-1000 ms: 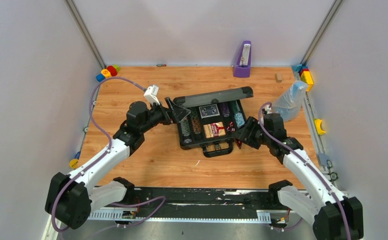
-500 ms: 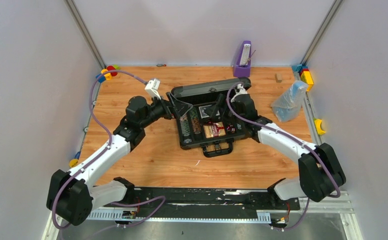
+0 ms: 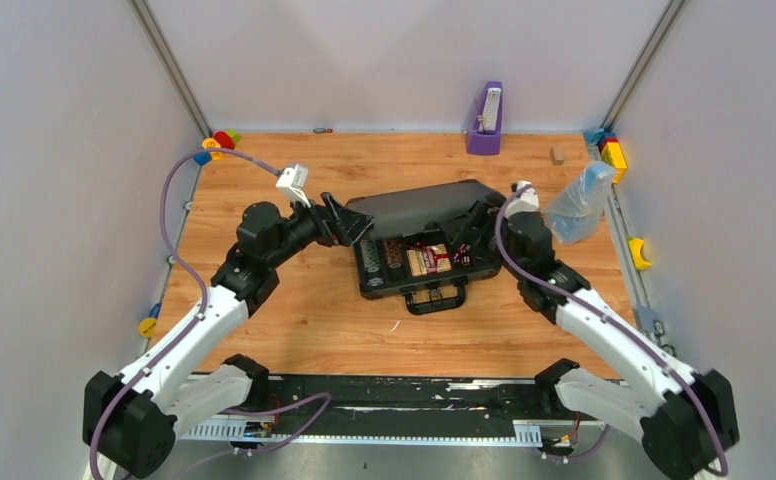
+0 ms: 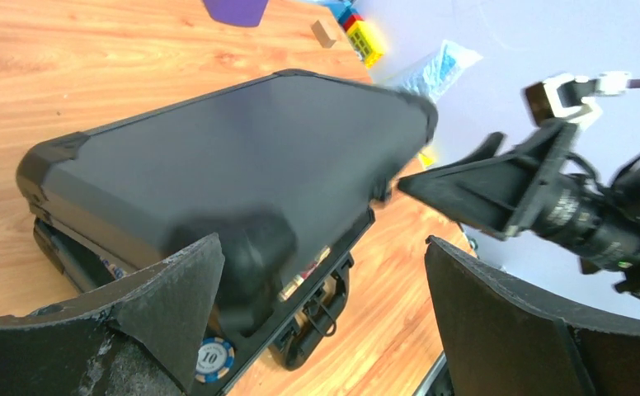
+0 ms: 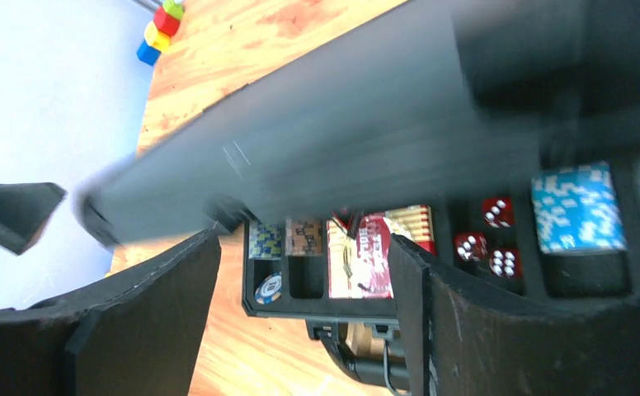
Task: Pack up texas hold em set
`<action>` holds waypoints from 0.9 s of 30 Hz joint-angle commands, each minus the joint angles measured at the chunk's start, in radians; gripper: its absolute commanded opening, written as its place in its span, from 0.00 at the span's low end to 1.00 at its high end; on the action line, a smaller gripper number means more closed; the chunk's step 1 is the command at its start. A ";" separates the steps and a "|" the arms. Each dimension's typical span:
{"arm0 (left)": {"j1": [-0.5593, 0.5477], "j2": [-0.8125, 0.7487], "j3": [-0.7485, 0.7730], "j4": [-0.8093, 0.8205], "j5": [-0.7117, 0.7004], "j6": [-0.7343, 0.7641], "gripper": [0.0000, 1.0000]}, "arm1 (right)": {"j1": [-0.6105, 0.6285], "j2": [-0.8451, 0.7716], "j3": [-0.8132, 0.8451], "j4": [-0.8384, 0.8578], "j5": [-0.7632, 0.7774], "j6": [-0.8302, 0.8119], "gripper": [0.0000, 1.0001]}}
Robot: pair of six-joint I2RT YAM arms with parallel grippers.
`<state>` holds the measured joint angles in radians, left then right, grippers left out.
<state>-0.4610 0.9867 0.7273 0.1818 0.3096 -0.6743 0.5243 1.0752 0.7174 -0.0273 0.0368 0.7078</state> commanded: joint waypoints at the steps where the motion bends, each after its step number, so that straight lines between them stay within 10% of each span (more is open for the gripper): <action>1: 0.005 -0.084 -0.027 -0.079 0.009 0.034 1.00 | 0.000 -0.214 -0.070 -0.110 0.095 -0.035 0.73; 9: 0.001 -0.148 -0.011 -0.260 -0.024 0.112 0.99 | -0.002 -0.381 -0.125 -0.323 0.160 0.015 0.79; 19: -0.149 0.159 0.123 -0.265 -0.022 0.227 0.77 | -0.003 -0.296 -0.276 -0.352 -0.050 0.121 0.58; 27: -0.191 0.204 0.143 -0.411 -0.331 0.207 0.87 | -0.105 -0.239 -0.039 -0.482 0.176 -0.033 0.91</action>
<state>-0.6495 1.2293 0.8833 -0.1684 0.1699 -0.4694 0.4858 0.8013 0.5098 -0.4976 0.1081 0.7750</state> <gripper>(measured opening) 0.847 0.867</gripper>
